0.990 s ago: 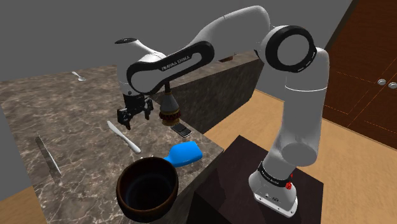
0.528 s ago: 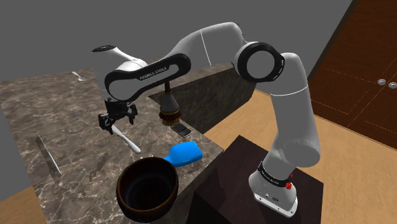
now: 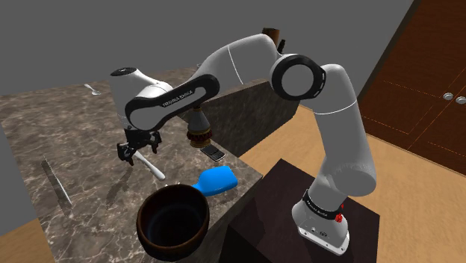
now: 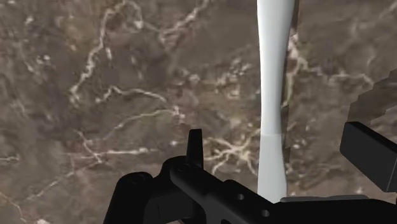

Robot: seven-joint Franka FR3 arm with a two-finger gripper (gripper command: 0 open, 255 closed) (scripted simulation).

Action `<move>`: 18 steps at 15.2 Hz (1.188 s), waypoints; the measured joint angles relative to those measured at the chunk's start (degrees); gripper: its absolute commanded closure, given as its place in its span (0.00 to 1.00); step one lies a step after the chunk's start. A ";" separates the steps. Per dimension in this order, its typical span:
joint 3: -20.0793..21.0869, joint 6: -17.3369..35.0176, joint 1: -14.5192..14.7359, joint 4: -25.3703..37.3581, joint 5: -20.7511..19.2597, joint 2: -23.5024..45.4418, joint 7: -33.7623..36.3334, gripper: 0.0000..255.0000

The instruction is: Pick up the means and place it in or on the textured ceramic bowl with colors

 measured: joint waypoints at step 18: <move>0.18 -0.61 0.02 0.53 0.16 -0.38 -0.14 1.00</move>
